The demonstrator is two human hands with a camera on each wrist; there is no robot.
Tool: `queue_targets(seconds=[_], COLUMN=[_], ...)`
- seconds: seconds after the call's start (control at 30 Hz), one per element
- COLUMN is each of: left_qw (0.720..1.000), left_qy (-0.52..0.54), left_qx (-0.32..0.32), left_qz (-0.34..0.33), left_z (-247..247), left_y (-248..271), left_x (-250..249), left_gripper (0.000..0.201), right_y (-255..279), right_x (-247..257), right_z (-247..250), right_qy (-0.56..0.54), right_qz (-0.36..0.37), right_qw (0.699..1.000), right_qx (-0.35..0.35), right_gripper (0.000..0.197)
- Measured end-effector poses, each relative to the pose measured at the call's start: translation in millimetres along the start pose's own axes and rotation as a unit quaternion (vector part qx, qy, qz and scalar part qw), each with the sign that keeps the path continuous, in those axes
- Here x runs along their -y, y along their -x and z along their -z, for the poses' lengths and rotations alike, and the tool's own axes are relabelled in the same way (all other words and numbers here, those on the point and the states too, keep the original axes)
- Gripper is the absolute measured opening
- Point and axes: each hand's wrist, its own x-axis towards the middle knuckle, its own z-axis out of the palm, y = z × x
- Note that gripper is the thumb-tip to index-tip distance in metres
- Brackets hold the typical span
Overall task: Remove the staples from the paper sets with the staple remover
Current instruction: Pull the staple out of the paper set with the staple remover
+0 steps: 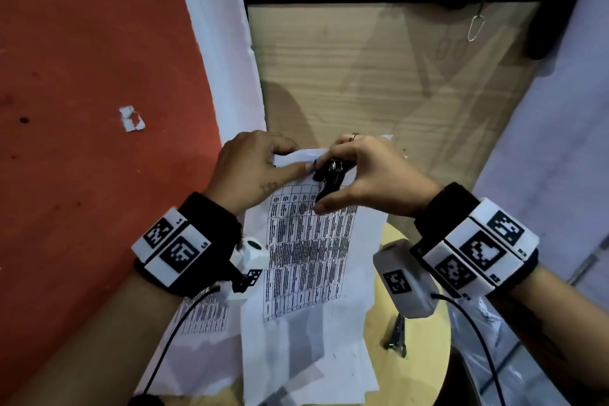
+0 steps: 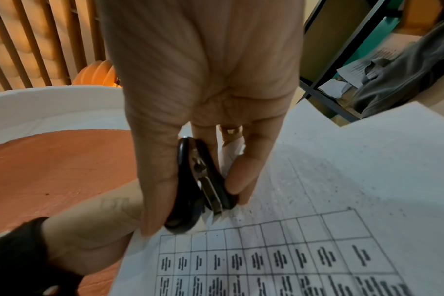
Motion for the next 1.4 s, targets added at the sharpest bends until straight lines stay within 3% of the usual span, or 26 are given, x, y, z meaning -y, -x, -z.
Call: queue_targets(seconds=[0.17,0.37,0.57,0.7,0.77,1.1,1.27,1.4], left_qw=[0.999,0.998,0.997,0.998,0.997,0.990,0.991,0.993], left_qy=[0.037,0.058,0.072,0.067,0.072,0.048,0.042,0.047], left_qx=[-0.019,-0.010,0.010,0.005,0.016,0.135,0.127,0.109], left_qz=[0.003,0.018,0.004,-0.002,0.005,0.020,0.026,0.012], left_z=[-1,3,12,11,14,23,25,24], left_y=[0,-2,-1,1,3,2,5,4], left_x=[-1,4,8,8,10,17,13,13], left_gripper=[0.048,0.032,0.022,0.039,0.031,0.042,0.035,0.050], right_y=[2,8,11,10,9,11,11,11], right_x=[2,-4,-12,-7,-7,-9,-10,-10], right_z=[5,7,16,20,21,24,23,21], right_qy=[-0.006,0.019,0.022,0.029,0.019,0.012,0.013,0.013], right_qz=[0.005,0.031,-0.002,-0.002,-0.004,-0.009,-0.020,-0.012], right_qw=[1.000,0.997,0.997,0.998,0.998,0.998,0.998,0.998], right_qx=[-0.002,-0.069,-0.071,-0.063,-0.064,-0.056,-0.054,-0.057], right_gripper=[0.045,0.045,0.045,0.046,0.046,0.051,0.050,0.049])
